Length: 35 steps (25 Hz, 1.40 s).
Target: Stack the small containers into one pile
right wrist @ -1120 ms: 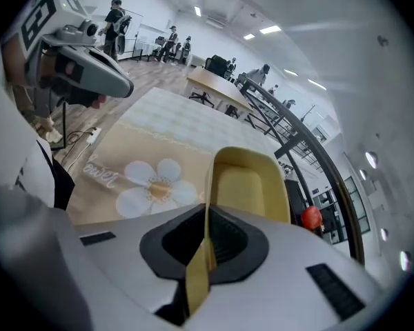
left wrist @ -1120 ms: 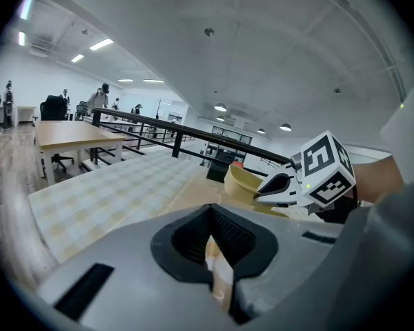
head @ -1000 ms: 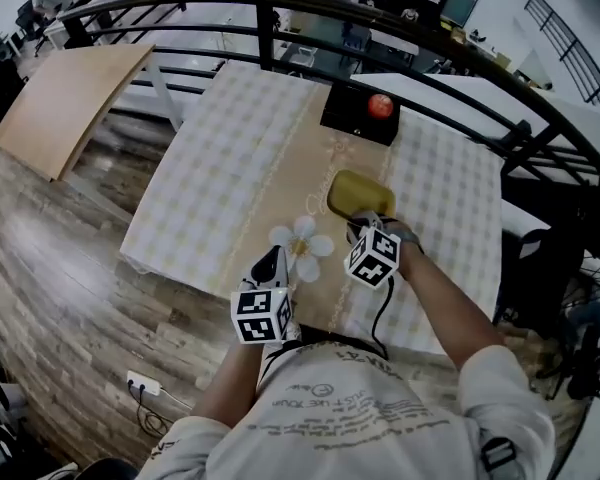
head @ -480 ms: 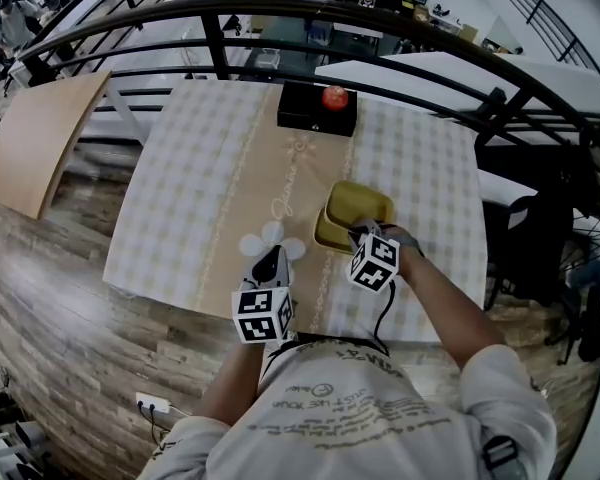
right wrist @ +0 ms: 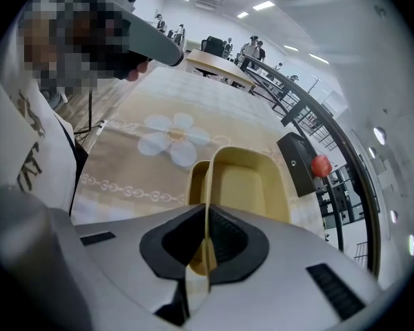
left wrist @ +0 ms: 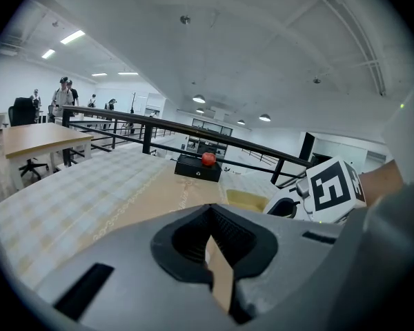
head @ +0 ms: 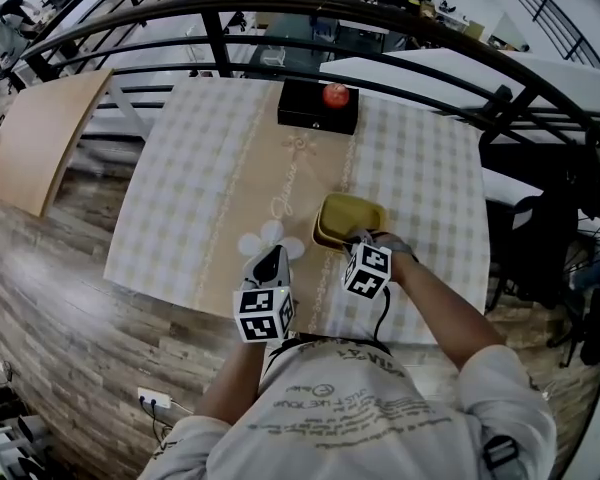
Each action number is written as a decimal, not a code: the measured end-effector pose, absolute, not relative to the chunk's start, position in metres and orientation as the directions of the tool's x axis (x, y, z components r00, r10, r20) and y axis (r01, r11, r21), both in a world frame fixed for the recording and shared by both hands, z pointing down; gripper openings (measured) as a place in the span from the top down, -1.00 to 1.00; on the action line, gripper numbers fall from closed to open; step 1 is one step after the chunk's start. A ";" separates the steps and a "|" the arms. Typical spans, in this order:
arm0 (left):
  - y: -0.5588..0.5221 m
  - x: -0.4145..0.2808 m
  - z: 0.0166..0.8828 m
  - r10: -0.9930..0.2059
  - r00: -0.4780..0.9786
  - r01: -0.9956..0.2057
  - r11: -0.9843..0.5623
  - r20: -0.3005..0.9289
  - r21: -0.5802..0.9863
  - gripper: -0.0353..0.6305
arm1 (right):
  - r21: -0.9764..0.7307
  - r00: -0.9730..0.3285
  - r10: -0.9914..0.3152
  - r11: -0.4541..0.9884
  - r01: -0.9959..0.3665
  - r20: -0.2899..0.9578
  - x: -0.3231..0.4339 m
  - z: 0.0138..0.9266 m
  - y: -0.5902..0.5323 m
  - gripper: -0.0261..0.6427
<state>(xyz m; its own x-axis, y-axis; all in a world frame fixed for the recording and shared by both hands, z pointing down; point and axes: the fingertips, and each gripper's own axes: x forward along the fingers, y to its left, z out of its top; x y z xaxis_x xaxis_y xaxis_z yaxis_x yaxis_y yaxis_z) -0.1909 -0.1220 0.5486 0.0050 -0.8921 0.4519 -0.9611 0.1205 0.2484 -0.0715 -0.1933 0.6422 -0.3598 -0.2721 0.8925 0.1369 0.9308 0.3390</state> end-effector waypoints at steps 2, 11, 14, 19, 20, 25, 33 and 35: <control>-0.121 -0.192 0.551 -0.889 0.000 -0.961 0.128 0.459 0.247 0.88 | 0.331 -0.355 -0.264 0.933 0.143 0.897 -0.072 0.646 -0.191 0.89; -0.120 -0.195 0.550 -0.887 -0.015 -0.960 0.142 0.462 0.240 0.88 | 0.292 -0.343 -0.225 0.943 0.157 0.912 -0.077 0.652 -0.181 0.89; -0.121 -0.197 0.546 -0.891 -0.022 -0.961 0.143 0.454 0.235 0.88 | 0.277 -0.343 -0.215 0.950 0.142 0.914 -0.079 0.653 -0.179 0.89; -0.122 -0.198 0.543 -0.891 -0.032 -0.961 0.152 0.454 0.229 0.88 | 0.267 -0.336 -0.211 0.955 0.130 0.918 -0.079 0.655 -0.177 0.89; -0.121 -0.198 0.543 -0.890 -0.034 -0.962 0.153 0.454 0.228 0.88 | 0.265 -0.326 -0.210 0.954 0.137 0.922 -0.078 0.657 -0.176 0.88; -0.120 -0.195 0.542 -0.890 -0.033 -0.964 0.149 0.455 0.222 0.88 | 0.235 -0.293 -0.178 0.956 0.173 0.939 -0.073 0.665 -0.170 0.88; -0.118 -0.193 0.542 -0.889 -0.037 -0.964 0.152 0.457 0.218 0.88 | 0.172 -0.340 -0.110 0.972 0.158 0.934 -0.075 0.660 -0.160 0.54; -0.120 -0.191 0.541 -0.890 -0.033 -0.965 0.146 0.454 0.216 0.88 | 0.184 -0.374 -0.123 0.974 0.133 0.919 -0.077 0.655 -0.162 0.54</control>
